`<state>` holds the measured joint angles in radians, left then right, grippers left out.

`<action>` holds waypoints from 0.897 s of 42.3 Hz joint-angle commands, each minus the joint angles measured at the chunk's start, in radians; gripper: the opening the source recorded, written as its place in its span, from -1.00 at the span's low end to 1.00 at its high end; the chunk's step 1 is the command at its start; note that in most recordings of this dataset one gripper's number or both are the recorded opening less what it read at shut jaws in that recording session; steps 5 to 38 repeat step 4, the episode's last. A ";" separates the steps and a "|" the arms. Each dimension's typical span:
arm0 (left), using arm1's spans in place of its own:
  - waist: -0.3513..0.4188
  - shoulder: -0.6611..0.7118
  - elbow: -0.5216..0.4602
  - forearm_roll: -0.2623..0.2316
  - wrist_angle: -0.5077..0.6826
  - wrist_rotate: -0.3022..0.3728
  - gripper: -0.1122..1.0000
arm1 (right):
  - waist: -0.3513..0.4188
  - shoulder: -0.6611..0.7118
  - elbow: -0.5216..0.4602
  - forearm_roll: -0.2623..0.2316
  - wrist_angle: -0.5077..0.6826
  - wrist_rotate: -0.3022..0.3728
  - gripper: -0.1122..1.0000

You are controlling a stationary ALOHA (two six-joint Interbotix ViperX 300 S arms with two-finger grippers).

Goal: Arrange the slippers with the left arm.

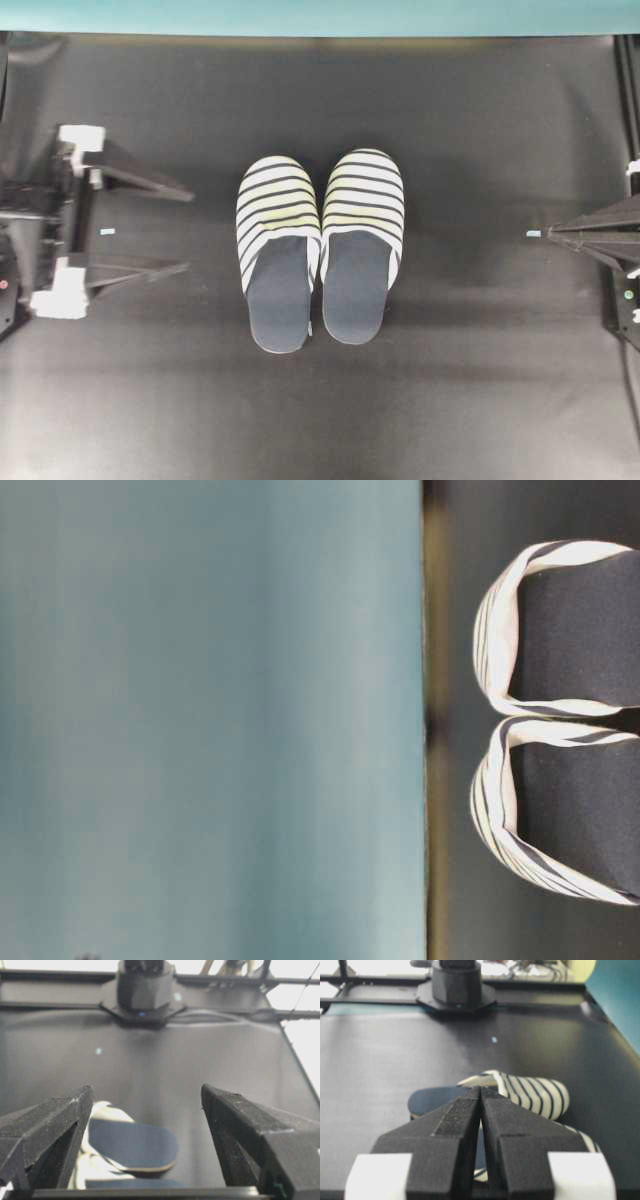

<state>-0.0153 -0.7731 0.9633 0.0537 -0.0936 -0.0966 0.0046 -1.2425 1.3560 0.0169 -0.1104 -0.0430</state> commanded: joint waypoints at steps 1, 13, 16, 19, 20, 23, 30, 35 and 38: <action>-0.012 -0.037 0.002 0.002 -0.009 -0.012 0.71 | -0.009 0.011 -0.006 -0.003 -0.026 -0.011 -0.78; -0.020 -0.060 0.009 0.002 -0.009 -0.015 0.71 | -0.008 0.008 -0.006 -0.003 -0.028 -0.002 -0.78; -0.020 -0.060 0.009 0.002 -0.009 -0.015 0.71 | -0.008 0.008 -0.006 -0.003 -0.028 -0.002 -0.78; -0.020 -0.060 0.009 0.002 -0.009 -0.015 0.71 | -0.008 0.008 -0.006 -0.003 -0.028 -0.002 -0.78; -0.020 -0.060 0.009 0.002 -0.009 -0.015 0.71 | -0.008 0.008 -0.006 -0.003 -0.028 -0.002 -0.78; -0.020 -0.060 0.009 0.002 -0.009 -0.015 0.71 | -0.008 0.008 -0.006 -0.003 -0.028 -0.002 -0.78; -0.020 -0.060 0.009 0.002 -0.009 -0.015 0.71 | -0.008 0.008 -0.006 -0.003 -0.028 -0.002 -0.78; -0.020 -0.060 0.009 0.002 -0.009 -0.015 0.71 | -0.008 0.008 -0.006 -0.003 -0.028 -0.002 -0.78; -0.020 -0.060 0.009 0.002 -0.009 -0.015 0.71 | -0.008 0.008 -0.006 -0.003 -0.028 -0.002 -0.78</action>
